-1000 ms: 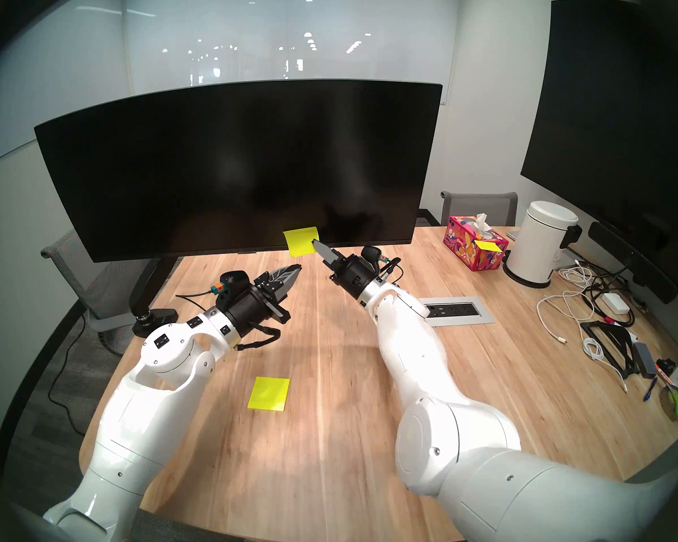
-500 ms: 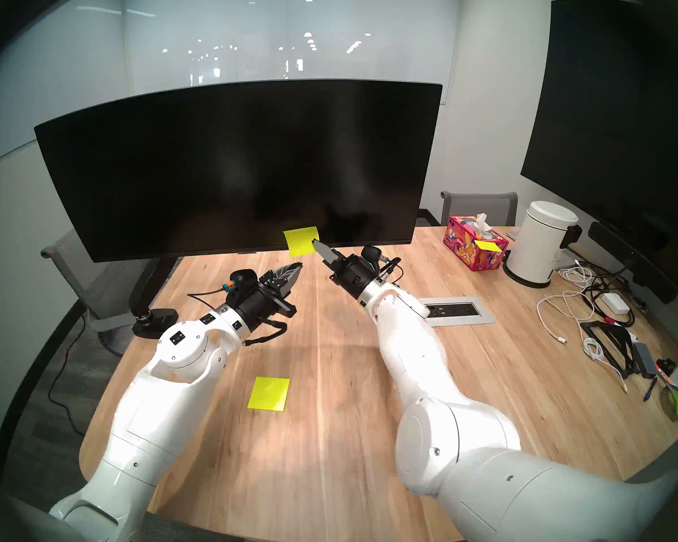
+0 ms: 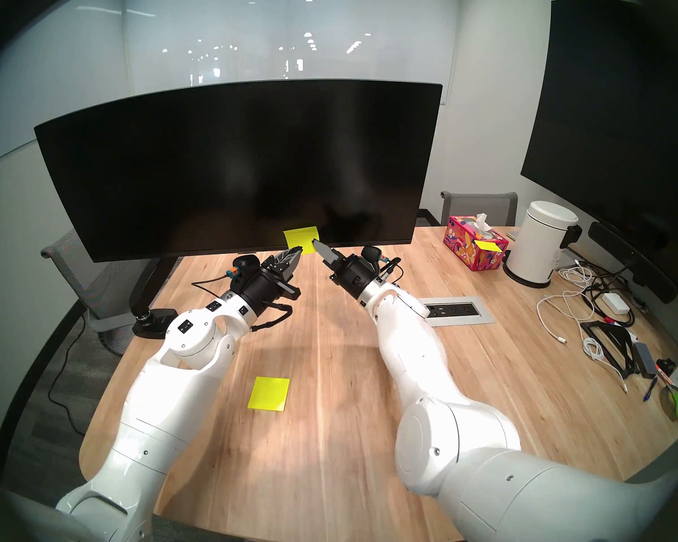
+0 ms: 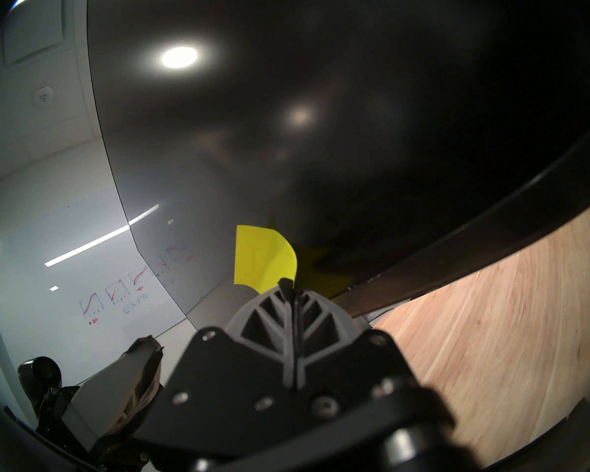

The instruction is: Peel one sticky note off the pad and stick it onto the monitor, then press it flat

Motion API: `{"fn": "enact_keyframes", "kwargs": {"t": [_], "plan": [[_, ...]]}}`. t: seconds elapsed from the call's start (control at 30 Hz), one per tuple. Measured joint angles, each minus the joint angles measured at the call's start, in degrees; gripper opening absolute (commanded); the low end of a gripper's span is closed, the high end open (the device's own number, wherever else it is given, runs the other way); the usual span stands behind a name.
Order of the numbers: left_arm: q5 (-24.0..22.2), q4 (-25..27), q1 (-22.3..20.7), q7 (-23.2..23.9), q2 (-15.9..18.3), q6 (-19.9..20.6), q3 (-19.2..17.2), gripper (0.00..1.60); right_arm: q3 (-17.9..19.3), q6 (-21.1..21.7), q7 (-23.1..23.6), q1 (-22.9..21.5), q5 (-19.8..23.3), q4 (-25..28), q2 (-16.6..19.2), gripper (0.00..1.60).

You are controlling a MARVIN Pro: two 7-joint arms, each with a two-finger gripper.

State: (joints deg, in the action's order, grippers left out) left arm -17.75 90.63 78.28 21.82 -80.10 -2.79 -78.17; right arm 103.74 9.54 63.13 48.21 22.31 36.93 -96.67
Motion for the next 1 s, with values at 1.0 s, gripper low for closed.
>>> {"fn": "enact_keyframes", "kwargs": {"t": [1.0], "plan": [[1.27,-7.24,-5.88,-3.01,-0.95,-0.43,0.34,0.0,0.0,-0.02,0.0,0.03,0.0,0.02,-0.01,0.0]]}}
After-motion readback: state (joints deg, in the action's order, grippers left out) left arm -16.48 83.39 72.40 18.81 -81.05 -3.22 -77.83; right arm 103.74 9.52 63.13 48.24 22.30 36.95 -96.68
